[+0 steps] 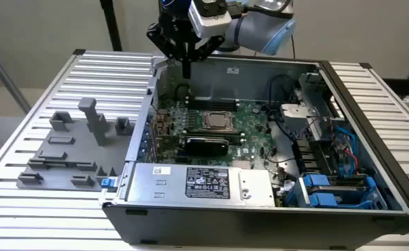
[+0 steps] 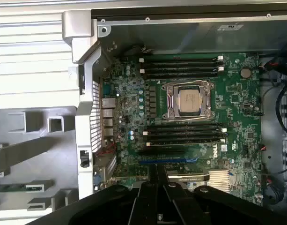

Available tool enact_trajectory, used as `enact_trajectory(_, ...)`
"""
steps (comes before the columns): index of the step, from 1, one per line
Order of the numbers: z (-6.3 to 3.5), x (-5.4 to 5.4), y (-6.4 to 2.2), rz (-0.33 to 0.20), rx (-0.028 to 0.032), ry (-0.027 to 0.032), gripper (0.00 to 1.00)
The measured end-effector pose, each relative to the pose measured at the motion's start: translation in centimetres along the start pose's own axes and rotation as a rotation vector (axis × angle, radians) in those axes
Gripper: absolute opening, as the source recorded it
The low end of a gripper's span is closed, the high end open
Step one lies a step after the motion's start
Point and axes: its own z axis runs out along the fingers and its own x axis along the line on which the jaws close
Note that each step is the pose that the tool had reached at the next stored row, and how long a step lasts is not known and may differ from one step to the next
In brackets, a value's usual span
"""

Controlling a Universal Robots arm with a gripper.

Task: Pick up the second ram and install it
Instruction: 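Reach for the second ram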

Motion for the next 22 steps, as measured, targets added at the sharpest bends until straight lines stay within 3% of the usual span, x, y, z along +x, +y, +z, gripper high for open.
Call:
enact_trajectory(14, -0.02, 0.1, -0.07, 0.0, 0.0003, 0.0002, 0.0)
enact_trajectory(22, -0.12, 2.7, -1.29, -0.002, 0.0, -0.0006, 0.0)
